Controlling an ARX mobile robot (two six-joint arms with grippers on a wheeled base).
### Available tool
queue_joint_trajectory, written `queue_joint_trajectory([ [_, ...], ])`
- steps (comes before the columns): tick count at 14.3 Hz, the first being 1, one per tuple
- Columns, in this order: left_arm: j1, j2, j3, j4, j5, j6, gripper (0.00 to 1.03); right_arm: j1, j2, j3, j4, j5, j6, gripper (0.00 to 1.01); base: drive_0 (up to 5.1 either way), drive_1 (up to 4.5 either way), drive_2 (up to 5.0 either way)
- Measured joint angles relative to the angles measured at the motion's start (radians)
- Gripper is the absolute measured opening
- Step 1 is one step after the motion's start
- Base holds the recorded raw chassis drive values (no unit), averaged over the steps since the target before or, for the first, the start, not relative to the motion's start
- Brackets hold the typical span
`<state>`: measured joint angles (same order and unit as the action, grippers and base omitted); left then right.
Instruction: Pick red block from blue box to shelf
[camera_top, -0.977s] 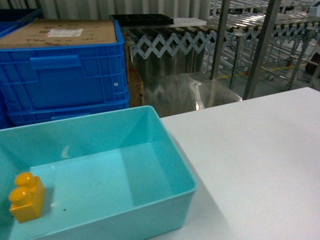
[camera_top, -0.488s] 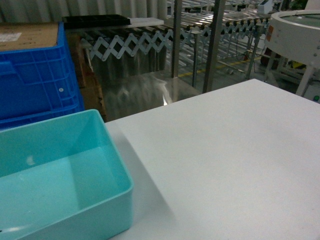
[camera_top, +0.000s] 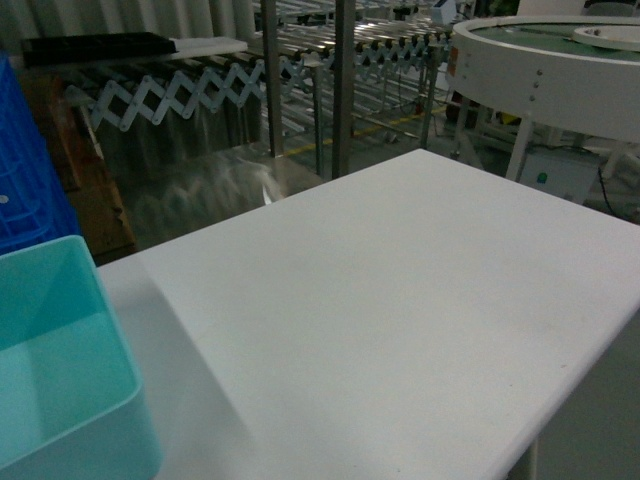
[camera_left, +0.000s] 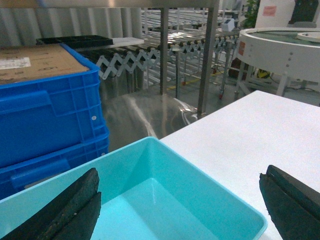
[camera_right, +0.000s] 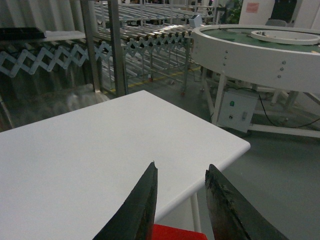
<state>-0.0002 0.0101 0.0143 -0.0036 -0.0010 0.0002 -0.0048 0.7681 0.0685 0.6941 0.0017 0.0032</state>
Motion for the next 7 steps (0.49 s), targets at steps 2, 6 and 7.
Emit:
queue_joint_trajectory([
  [2, 0.0, 0.0, 0.0, 0.0, 0.0, 0.0, 0.98, 0.0, 0.0, 0.0, 0.0, 0.0, 0.0, 0.25, -1.6, -1.63, -1.6],
  [6, 0.0, 0.0, 0.0, 0.0, 0.0, 0.0, 0.98, 0.0, 0.0, 0.0, 0.0, 0.0, 0.0, 0.25, -1.6, -1.63, -1.6],
  [7, 0.0, 0.0, 0.0, 0.0, 0.0, 0.0, 0.98, 0.0, 0.0, 0.0, 0.0, 0.0, 0.0, 0.25, -1.6, -1.63, -1.6],
])
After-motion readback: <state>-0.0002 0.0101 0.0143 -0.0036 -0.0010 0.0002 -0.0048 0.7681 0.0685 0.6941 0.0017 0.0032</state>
